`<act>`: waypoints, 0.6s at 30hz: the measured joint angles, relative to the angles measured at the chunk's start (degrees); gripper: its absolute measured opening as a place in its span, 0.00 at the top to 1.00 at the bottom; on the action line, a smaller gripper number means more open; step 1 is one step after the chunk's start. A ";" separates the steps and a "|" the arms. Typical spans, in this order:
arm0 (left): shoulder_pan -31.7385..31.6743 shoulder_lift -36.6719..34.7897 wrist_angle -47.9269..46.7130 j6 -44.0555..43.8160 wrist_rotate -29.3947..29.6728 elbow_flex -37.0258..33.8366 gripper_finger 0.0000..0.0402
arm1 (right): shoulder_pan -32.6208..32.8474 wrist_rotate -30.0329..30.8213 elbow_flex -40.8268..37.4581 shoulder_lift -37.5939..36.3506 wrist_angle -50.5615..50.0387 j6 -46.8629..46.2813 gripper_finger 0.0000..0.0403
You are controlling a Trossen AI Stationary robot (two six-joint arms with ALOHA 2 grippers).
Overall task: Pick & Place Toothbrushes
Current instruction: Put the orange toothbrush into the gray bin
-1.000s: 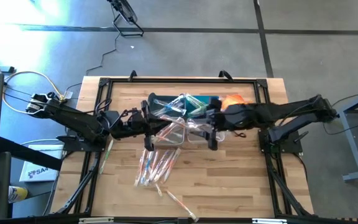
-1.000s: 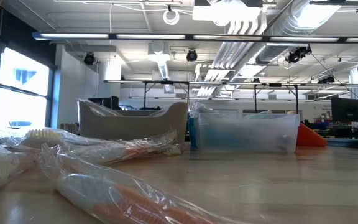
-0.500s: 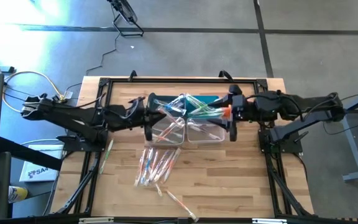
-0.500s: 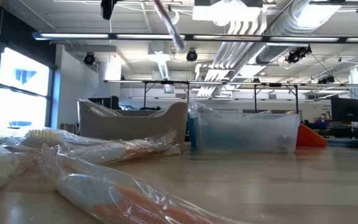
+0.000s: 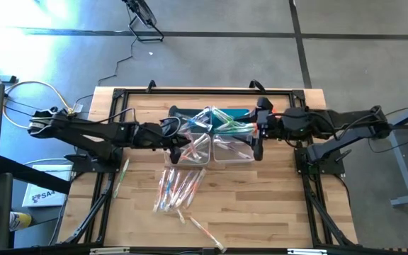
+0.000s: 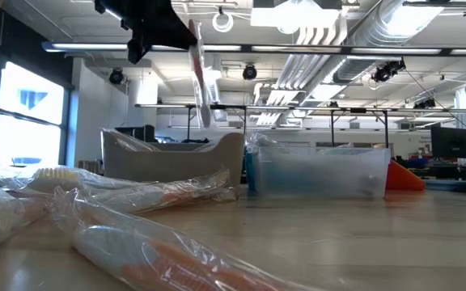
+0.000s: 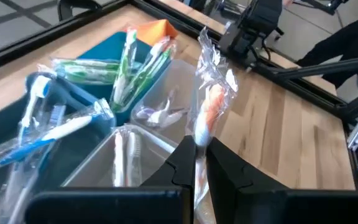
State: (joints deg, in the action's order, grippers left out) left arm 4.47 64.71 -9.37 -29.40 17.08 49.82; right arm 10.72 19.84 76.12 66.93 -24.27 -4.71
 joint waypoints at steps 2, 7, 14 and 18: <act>0.00 1.33 0.31 -1.78 0.02 0.00 0.96 | 0.00 -0.01 0.00 0.17 -0.05 0.00 0.40; -0.02 5.35 -0.18 -4.61 1.75 0.00 0.96 | 0.00 0.00 -0.02 1.01 -0.84 -0.22 0.40; -1.21 9.46 -0.12 -8.85 2.10 0.00 0.96 | 0.00 0.00 -0.02 1.56 -1.34 -0.24 0.40; -1.93 11.02 -0.13 -10.95 2.16 0.00 0.96 | 0.00 0.00 -0.04 1.86 -1.38 -0.26 0.40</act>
State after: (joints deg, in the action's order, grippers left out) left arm 2.54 75.74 -9.50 -40.34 19.24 49.82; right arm 10.72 19.84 76.07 68.79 -25.65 -4.97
